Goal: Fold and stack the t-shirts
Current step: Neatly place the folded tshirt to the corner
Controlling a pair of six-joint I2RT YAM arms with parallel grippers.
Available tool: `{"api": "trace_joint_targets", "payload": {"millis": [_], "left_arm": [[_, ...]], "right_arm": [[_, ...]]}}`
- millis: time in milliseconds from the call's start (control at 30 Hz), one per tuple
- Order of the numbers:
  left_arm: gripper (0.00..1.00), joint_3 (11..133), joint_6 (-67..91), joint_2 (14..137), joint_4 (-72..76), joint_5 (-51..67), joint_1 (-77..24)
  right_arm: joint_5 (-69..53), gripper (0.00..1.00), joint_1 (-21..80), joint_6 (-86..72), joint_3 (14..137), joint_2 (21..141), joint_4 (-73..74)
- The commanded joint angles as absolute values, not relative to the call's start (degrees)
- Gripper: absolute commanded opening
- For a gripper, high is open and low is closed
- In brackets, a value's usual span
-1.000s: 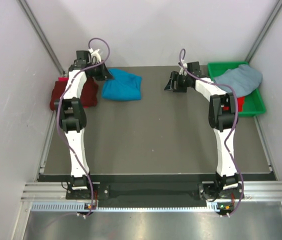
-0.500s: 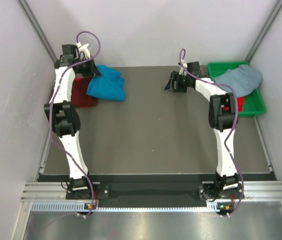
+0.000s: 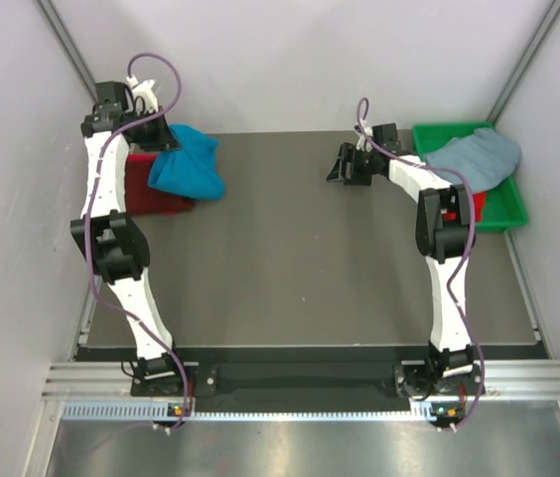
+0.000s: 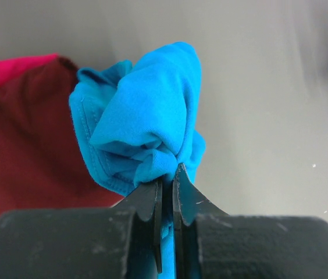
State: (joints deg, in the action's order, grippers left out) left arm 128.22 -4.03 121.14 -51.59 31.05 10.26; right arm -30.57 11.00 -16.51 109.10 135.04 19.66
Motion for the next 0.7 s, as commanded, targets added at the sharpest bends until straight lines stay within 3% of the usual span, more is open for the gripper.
{"api": "trace_joint_targets", "payload": {"millis": [0,667], "left_arm": [[0.00,128.40,-7.11,116.46,-53.95,28.84,10.90],[0.00,130.43,-10.98,117.95,-55.20,9.94,11.78]], "right_arm": [[-31.73,0.70,11.16,-16.08,108.81,130.52,17.58],[-33.49,0.69,11.16,-17.75,106.17,130.08,16.35]]}}
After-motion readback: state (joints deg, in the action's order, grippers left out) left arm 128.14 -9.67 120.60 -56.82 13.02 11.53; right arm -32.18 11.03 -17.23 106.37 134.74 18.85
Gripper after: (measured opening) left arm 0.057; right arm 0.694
